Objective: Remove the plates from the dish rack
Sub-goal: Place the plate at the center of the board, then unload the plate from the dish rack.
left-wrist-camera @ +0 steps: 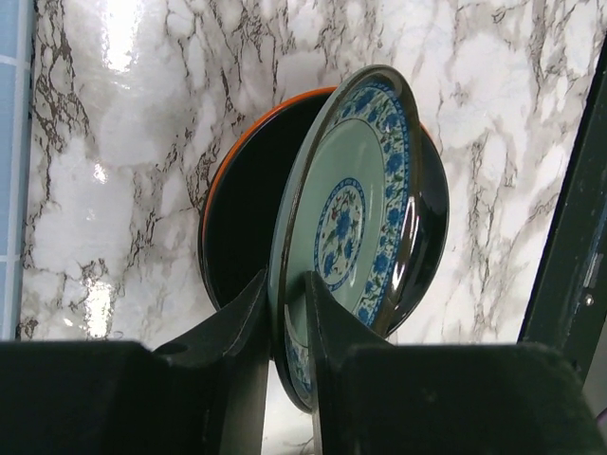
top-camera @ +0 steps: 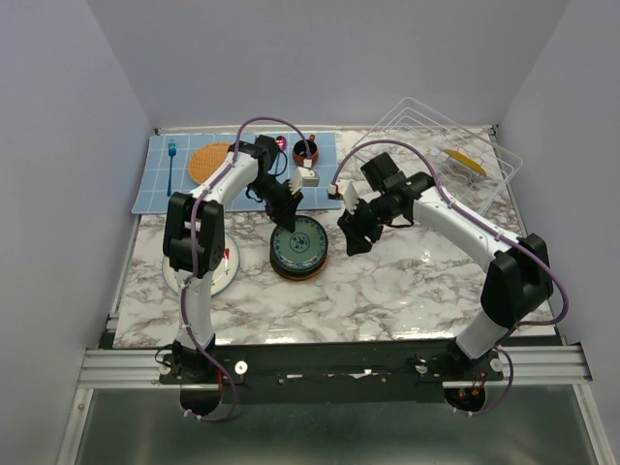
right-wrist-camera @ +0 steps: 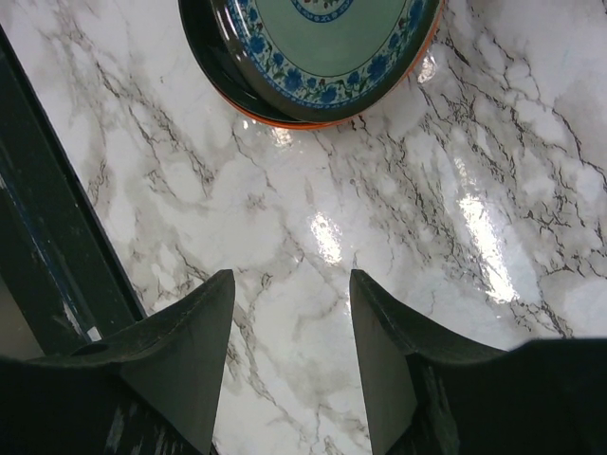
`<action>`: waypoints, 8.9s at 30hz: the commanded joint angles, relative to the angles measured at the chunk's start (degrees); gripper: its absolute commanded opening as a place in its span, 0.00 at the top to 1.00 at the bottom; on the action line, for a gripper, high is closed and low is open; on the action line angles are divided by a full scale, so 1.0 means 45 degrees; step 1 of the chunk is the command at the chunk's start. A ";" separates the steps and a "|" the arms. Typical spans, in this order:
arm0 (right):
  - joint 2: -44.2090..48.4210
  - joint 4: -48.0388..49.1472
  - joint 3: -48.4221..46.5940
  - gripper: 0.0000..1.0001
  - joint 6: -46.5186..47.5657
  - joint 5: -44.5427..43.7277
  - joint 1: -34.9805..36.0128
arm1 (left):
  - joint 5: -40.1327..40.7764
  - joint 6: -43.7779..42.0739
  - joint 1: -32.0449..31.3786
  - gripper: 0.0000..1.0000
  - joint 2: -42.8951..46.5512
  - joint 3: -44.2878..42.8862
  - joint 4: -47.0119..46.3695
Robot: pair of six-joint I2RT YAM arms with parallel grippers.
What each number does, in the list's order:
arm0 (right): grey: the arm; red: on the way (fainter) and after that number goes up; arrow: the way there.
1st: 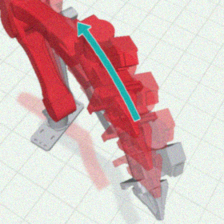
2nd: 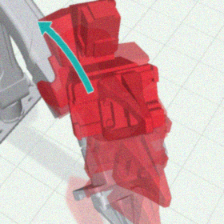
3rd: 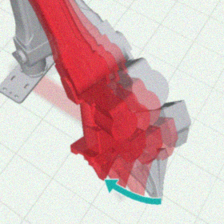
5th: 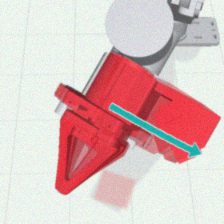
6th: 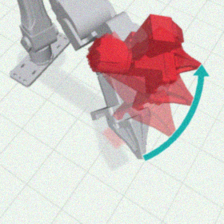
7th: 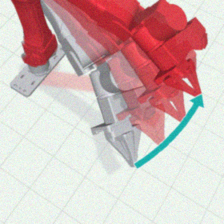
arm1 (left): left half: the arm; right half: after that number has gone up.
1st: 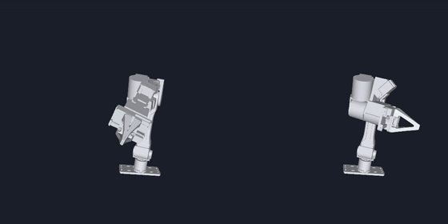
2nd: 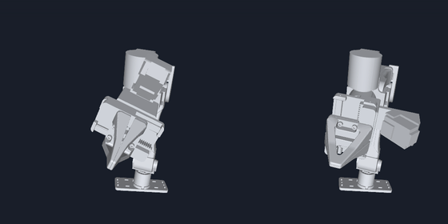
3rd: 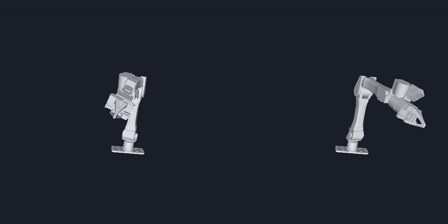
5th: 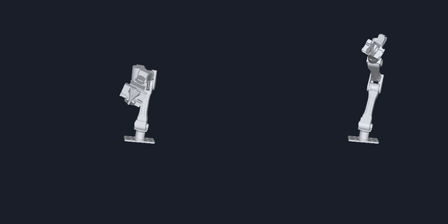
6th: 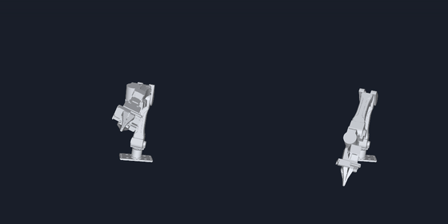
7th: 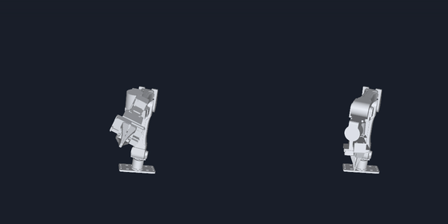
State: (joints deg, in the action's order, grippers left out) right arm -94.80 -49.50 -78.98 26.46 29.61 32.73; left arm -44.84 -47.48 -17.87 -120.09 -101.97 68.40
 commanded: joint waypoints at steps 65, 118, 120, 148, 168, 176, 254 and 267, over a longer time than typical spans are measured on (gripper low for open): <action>0.0501 0.0921 0.0950 0.40 -0.0157 -0.0798 0.0109 | 0.5862 0.1412 -0.1244 0.47 0.1297 0.3442 -0.4145; 0.0599 0.1136 0.1614 0.40 0.0019 -0.0348 0.0129 | 0.7737 0.1900 -0.1869 0.32 0.2879 0.3774 -0.3950; 0.0599 0.1136 0.1633 0.41 0.0019 -0.0348 0.0110 | 0.7815 0.1880 -0.1889 0.31 0.2859 0.3813 -0.4067; 0.1652 0.2502 0.1848 0.41 -0.0489 -0.3723 0.0110 | 0.8558 0.2875 -0.2045 0.19 0.5104 0.5413 -0.7191; 0.0054 0.5019 -0.1353 0.41 0.2653 -1.2045 -0.4126 | 0.8734 0.5102 -0.1947 0.03 0.7898 0.7641 -1.1410; -0.1899 0.6408 -0.2312 0.41 0.5055 -1.3550 -0.5769 | 0.8773 0.5122 -0.1772 0.01 0.7801 0.8090 -1.2055; -0.4109 0.6331 -0.3796 0.85 0.5214 -1.2888 -0.7215 | 0.8266 0.5064 -0.1322 0.01 0.6473 0.7310 -1.1275; -0.2742 0.5473 -0.4245 0.91 0.5566 -1.2966 -0.7234 | 0.8128 0.5201 -0.1342 0.01 0.6531 0.7231 -1.1235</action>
State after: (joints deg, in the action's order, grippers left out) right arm -110.56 -21.61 -96.47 51.24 -28.64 0.43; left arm -7.09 -24.56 -24.05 -90.65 -68.18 17.61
